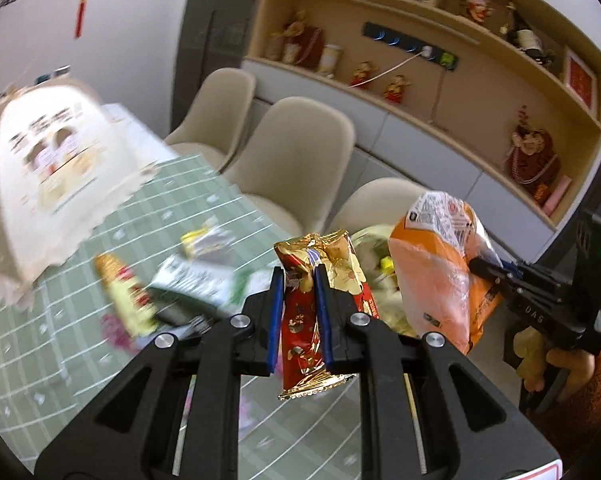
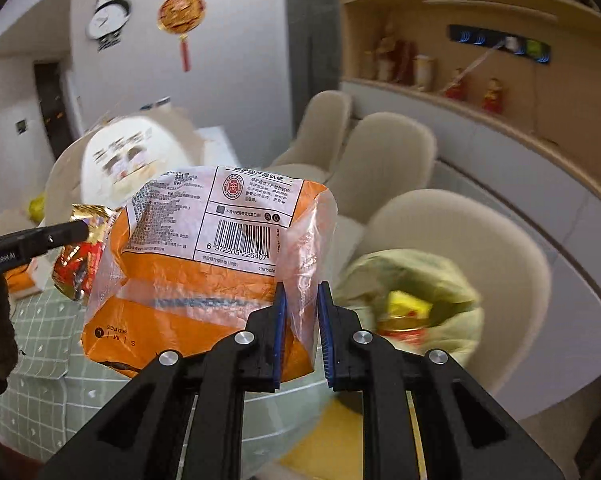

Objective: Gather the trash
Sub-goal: 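Drop the red-gold candy wrapper into the trash bag with the left tool, then lower the orange bread bag into the trash bag and open the right tool, then move the right tool back over the table toward the pink snack packet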

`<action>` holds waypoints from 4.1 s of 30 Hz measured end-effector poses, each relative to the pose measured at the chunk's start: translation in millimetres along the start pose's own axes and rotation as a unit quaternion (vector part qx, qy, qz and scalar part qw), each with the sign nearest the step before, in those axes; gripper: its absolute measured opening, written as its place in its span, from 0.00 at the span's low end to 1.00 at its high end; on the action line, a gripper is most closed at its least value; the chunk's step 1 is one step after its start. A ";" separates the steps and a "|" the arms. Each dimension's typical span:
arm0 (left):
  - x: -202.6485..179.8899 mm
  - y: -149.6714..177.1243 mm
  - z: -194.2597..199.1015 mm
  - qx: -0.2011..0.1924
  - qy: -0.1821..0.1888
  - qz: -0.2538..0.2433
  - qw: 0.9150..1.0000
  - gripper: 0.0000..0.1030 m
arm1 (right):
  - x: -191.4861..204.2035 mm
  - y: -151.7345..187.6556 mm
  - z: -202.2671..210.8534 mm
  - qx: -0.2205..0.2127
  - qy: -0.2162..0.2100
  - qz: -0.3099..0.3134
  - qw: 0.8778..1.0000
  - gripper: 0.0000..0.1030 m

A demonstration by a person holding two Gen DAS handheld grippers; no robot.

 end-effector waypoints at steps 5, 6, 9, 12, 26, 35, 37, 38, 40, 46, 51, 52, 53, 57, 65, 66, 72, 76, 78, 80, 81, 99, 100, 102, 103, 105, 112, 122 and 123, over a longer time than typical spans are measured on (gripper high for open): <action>-39.4 -23.8 -44.5 0.002 0.033 -0.025 0.999 0.13 | -64.7 7.2 -5.9 -0.004 0.050 -0.027 0.998 0.15; -46.2 -25.2 -55.6 0.009 0.037 -0.028 0.999 0.13 | -76.0 10.0 -7.5 -0.004 0.056 -0.035 0.998 0.15; -61.1 -28.2 -96.7 0.037 0.047 -0.030 0.998 0.13 | -109.7 20.6 -13.5 0.000 0.073 -0.063 0.995 0.15; -78.3 -28.6 -133.3 0.059 0.057 -0.026 0.996 0.13 | -141.8 32.6 -21.6 0.007 0.089 -0.084 0.992 0.15; -110.9 -11.8 -281.9 0.154 0.037 -0.027 0.987 0.13 | -259.5 69.7 -54.2 0.030 0.155 -0.147 0.976 0.15; -104.3 2.8 -330.4 0.193 0.027 0.000 0.981 0.27 | -267.2 85.0 -84.4 0.063 0.130 -0.142 0.979 0.15; -100.5 5.1 -330.9 0.195 0.030 0.017 0.980 0.34 | -264.4 86.2 -90.0 0.068 0.125 -0.138 0.980 0.15; -99.2 5.5 -330.2 0.192 0.028 0.022 0.981 0.36 | -263.8 85.2 -95.8 0.071 0.120 -0.135 0.981 0.15; -95.5 3.5 -325.0 0.185 0.016 0.026 0.982 0.37 | -258.2 84.8 -104.6 0.075 0.111 -0.130 0.982 0.15; -83.6 -1.4 -282.9 0.167 -0.002 0.038 0.985 0.39 | -229.2 68.1 -134.8 0.074 0.066 -0.108 0.989 0.15; -75.1 5.9 -251.0 0.165 -0.020 0.037 0.985 0.40 | -170.0 41.4 -166.3 0.068 0.012 -0.052 0.996 0.15; -74.6 8.0 -245.5 0.164 -0.023 0.036 0.986 0.40 | -154.0 36.5 -175.4 0.069 0.001 -0.035 0.997 0.15; -72.1 10.1 -237.7 0.162 -0.029 0.035 0.986 0.40 | -143.5 34.6 -181.3 0.071 -0.005 -0.024 0.997 0.15; -61.6 17.5 -215.2 0.156 -0.048 0.038 0.986 0.41 | -102.6 40.6 -222.5 0.117 -0.004 0.039 0.992 0.15; -33.8 34.6 -177.7 0.138 -0.067 0.076 0.985 0.41 | -95.7 67.1 -260.6 0.182 0.093 0.129 0.970 0.15; -30.0 36.3 -174.7 0.136 -0.068 0.082 0.985 0.41 | -95.9 70.0 -262.5 0.187 0.098 0.132 0.968 0.15; -13.4 48.8 -151.4 0.126 -0.077 0.107 0.983 0.41 | -89.3 77.2 -270.3 0.211 0.083 0.115 0.967 0.15; -1.7 54.7 -134.3 0.117 -0.083 0.119 0.982 0.41 | -99.7 77.0 -260.5 0.203 0.071 0.060 0.975 0.26; 6.2 58.8 -122.1 0.112 -0.091 0.127 0.981 0.41 | -108.0 76.7 -244.4 0.189 0.058 0.030 0.980 0.45; 13.4 63.1 -110.5 0.107 -0.098 0.133 0.980 0.43 | -112.6 72.4 -229.4 0.172 0.052 0.007 0.984 0.48; 16.4 65.5 -104.3 0.104 -0.101 0.136 0.980 0.44 | -113.9 70.5 -222.2 0.163 0.052 -0.001 0.985 0.48; 126.7 122.3 18.1 0.071 -0.183 0.167 0.966 0.49 | -7.6 61.5 -84.4 0.078 -0.057 -0.053 0.994 0.54; 129.1 123.4 21.2 0.068 -0.178 0.165 0.968 0.49 | 3.8 65.0 -79.7 0.083 -0.061 -0.044 0.994 0.54; 132.5 124.7 24.6 0.065 -0.168 0.165 0.970 0.49 | 21.0 69.8 -70.1 0.089 -0.065 -0.028 0.994 0.54; 134.5 125.5 26.0 0.064 -0.163 0.165 0.971 0.49 | 28.6 71.9 -66.1 0.090 -0.066 -0.021 0.993 0.54; 138.8 127.7 28.9 0.064 -0.150 0.162 0.973 0.49 | 47.2 75.5 -58.5 0.092 -0.069 -0.009 0.993 0.55; 155.1 139.0 50.0 0.050 -0.138 0.164 0.976 0.49 | 127.5 92.9 -50.4 0.130 -0.112 0.012 0.985 0.55; 188.3 178.7 106.8 0.044 -0.141 0.192 0.970 0.49 | 252.8 106.7 -71.6 0.132 -0.131 0.030 0.982 0.55; 189.9 182.1 111.7 0.045 -0.143 0.193 0.970 0.49 | 262.5 106.2 -76.0 0.135 -0.143 0.024 0.980 0.55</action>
Point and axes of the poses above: each gripper's, at about its wrist camera, not at the fingertips, and z roughly against the way its jaws point, x to its left, y to its underside, the point moved 5 cm from there along -z, roughly the way its jaws point, and after that the axes turned 13 degrees about y, right-handed, at the moved point
